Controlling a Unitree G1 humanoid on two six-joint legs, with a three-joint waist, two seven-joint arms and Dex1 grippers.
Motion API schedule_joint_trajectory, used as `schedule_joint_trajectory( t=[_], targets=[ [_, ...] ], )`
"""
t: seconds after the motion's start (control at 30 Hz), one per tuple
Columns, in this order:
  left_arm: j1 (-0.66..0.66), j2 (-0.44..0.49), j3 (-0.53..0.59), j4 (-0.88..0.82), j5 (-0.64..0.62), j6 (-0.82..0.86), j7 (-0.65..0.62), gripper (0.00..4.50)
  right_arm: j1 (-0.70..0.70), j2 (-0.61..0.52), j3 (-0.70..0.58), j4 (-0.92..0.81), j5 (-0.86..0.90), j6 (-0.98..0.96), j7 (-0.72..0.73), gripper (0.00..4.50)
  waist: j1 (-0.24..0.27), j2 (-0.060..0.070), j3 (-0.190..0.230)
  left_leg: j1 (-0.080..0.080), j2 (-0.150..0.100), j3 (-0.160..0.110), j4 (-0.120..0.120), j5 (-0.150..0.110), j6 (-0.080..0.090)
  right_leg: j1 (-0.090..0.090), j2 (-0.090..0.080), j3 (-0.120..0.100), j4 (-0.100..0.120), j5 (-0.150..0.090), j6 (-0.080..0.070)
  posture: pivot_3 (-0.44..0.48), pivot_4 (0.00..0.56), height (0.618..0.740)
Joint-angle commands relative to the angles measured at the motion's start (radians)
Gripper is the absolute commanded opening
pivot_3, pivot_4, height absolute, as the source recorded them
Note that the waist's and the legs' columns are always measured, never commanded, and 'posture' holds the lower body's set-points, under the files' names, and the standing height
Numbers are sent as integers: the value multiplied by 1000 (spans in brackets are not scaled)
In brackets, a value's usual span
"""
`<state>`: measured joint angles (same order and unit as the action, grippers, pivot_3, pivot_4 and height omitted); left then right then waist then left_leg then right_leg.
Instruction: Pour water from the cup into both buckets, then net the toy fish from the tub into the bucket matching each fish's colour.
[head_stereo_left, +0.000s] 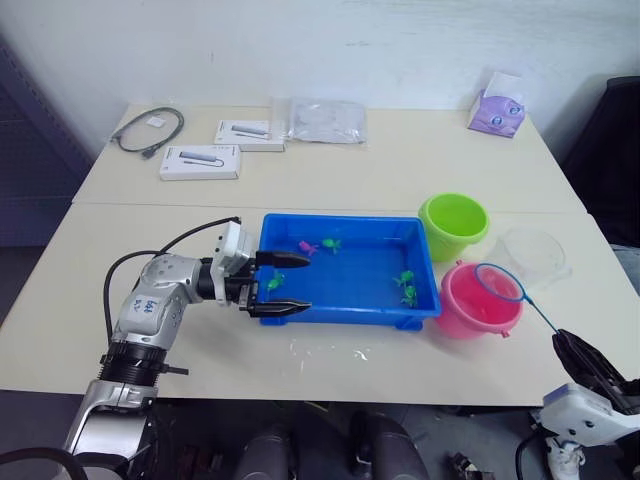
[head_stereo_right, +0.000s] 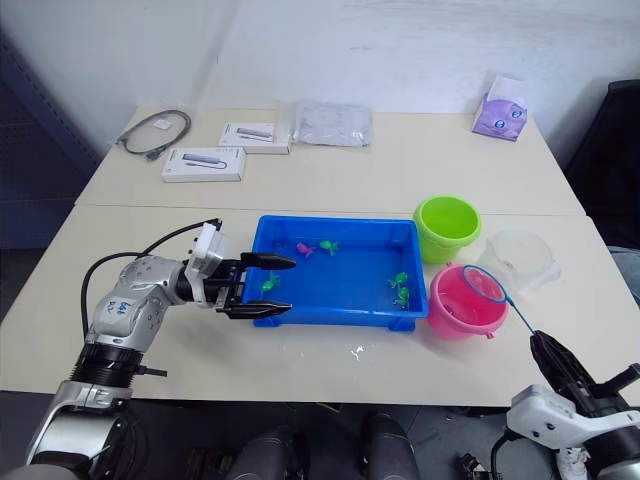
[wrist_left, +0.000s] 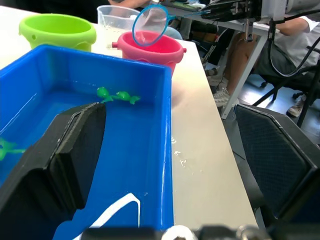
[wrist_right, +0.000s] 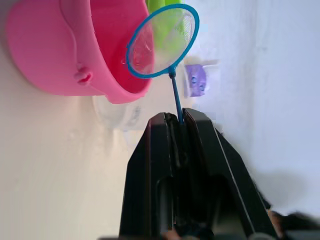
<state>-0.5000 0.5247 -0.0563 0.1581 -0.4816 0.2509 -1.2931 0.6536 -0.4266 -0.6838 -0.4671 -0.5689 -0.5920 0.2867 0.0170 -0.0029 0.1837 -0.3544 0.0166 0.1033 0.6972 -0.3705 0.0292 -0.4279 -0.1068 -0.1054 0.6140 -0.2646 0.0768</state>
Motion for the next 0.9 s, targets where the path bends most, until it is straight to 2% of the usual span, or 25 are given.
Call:
schedule_joint_trajectory(
  t=[0.03, 0.1, 0.17, 0.27, 0.4, 0.47, 0.6, 0.73, 0.9],
  targets=[
    [5, 14, 28, -39, 4, -26, 9, 4400, 0, -22, -59, -13, -24, -32, -76, 0, 0, 0, 0, 0, 0, 0, 0, 0, 0, 0, 0, 0, 0, 0, 0, 0, 150, 740],
    [8, 16, 34, -35, 4, -31, 14, 4400, 7, -22, -15, -26, 115, -6, -33, 0, 0, 0, 0, 0, 0, 0, 0, 0, 0, 0, 0, 0, 0, 0, 0, 0, 150, 740],
    [15, 19, 49, -32, 2, -34, 25, 4400, 14, -28, 72, -87, 400, 106, 62, 0, -2, 0, 0, 0, 0, 0, 0, 0, 0, 0, 0, 0, 1, 0, 0, 0, 150, 740],
    [29, 30, 84, -17, -4, -33, 42, 4400, 9, -64, 144, -247, 884, 420, 128, 0, -7, 0, 0, 1, 1, -1, 1, 0, 0, 1, -2, -1, 2, -1, -1, 0, 150, 740],
    [56, 50, 129, -14, -12, -25, 63, 4400, -35, -229, 160, -352, 1322, 777, 115, 0, -18, -1, 0, 2, 1, -1, 1, 0, 2, 1, -6, -2, 5, -1, -2, 0, 150, 740],
    [75, 62, 148, -24, -14, -25, 75, 4400, -90, -327, 179, -355, 1463, 935, 78, 0, -19, -1, 0, 2, 1, -2, 1, 0, 2, 1, -6, -3, 5, -1, -2, 0, 150, 740],
    [126, 88, 210, -44, -7, -21, 144, 4400, -321, -474, 301, -306, 1662, 1182, -5, 0, -18, -1, 0, 1, 1, -3, 1, 0, 3, 0, -7, -4, 5, -2, -3, 0, 150, 740],
    [196, 112, 275, -62, 6, -24, 223, 4400, -642, -447, 492, -194, 1747, 1362, -129, 0, -17, -2, 0, 0, 0, -5, 1, 0, 2, 0, -8, -6, 4, -2, -3, 0, 150, 740],
    [266, 120, 320, -112, -6, -5, 284, 4400, -857, -350, 620, -69, 1753, 1503, -204, 0, -10, -2, 0, -3, 0, -7, 1, 0, 2, -1, -9, -9, 2, -2, -3, 0, 150, 740]
  ],
)
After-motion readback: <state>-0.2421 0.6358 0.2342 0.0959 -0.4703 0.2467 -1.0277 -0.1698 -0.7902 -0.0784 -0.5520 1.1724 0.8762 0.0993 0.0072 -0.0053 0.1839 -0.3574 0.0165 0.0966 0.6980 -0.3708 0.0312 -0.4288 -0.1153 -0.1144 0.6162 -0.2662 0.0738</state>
